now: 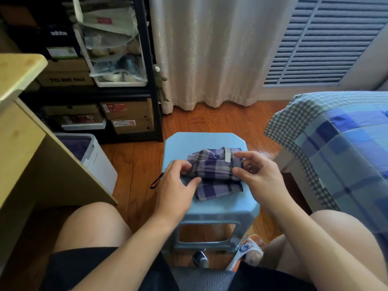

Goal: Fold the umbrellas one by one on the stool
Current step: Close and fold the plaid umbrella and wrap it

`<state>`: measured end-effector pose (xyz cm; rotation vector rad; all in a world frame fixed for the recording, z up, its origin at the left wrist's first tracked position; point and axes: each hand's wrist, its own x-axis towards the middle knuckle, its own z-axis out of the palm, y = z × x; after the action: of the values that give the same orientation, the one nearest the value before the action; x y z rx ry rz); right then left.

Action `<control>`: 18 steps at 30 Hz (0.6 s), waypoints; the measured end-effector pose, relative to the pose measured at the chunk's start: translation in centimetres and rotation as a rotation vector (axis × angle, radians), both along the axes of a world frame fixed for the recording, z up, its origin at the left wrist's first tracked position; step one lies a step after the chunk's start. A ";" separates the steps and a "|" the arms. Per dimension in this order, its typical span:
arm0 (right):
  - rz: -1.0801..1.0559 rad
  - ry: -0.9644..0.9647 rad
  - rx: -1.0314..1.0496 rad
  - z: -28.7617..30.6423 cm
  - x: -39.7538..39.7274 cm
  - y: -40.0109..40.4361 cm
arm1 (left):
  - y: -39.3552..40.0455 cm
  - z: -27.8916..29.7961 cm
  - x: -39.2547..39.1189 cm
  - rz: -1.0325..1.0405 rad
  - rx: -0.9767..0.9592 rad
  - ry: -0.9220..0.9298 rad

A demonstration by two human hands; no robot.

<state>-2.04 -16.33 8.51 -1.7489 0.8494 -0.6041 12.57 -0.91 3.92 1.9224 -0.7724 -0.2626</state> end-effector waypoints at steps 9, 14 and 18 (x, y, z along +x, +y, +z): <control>0.054 0.009 -0.008 0.0 -0.8 0.3 | 0.5 0.2 -0.4 -0.023 -0.052 -0.039; 0.034 0.021 -0.016 0.0 -0.6 0.5 | 0.6 0.6 -1.2 0.034 -0.092 -0.050; 0.033 0.034 -0.014 -0.1 -0.6 0.4 | 0.6 0.2 -1.3 0.022 -0.101 0.000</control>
<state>-2.66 -15.90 8.41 -1.7864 0.8401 -0.5611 11.32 -0.31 4.08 1.8350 -0.7503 -0.2060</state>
